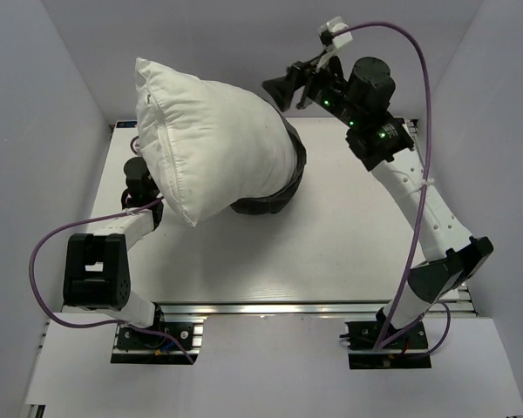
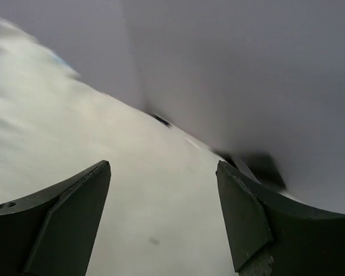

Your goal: Put the pillow into the pillowcase

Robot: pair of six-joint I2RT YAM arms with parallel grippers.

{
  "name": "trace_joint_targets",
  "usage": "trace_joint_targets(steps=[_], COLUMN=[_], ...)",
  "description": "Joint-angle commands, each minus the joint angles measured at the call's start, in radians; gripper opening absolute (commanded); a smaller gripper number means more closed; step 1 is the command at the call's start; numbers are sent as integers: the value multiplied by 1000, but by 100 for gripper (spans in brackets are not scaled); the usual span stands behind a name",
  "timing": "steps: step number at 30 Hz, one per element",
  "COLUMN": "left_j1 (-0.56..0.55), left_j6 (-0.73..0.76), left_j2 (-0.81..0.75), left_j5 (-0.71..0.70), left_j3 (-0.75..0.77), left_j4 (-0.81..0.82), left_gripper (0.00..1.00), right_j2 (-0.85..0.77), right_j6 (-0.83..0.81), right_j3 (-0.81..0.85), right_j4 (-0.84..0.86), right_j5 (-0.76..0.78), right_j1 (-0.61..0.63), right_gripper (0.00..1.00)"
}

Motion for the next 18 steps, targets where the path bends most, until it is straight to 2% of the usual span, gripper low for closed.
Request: trace_joint_targets(steps=[1,5,7,10,15,18], left_j1=[5,5,5,5,5,5], left_j6=[-9,-9,-9,-7,-9,-9], left_j2=[-68,-65,-65,-64,-53,-51], left_j5=[0,12,18,23,26,27], left_j3=[45,68,71,74,79,78], left_j4=[30,24,19,15,21,21], left_gripper=[0,0,0,0,0,0], right_j2=[-35,-55,-58,-44,-9,28], right_j6=[-46,-155,-195,-201,-252,-264], right_j3=[-139,-334,-377,-414,-427,-414], right_j4=[-102,-188,-200,-223,-246,-258], right_j5=[59,69,53,46,146,171], right_j1=[-109,-148,-151,-148,-143,-145], right_gripper=[79,79,79,77,76,72])
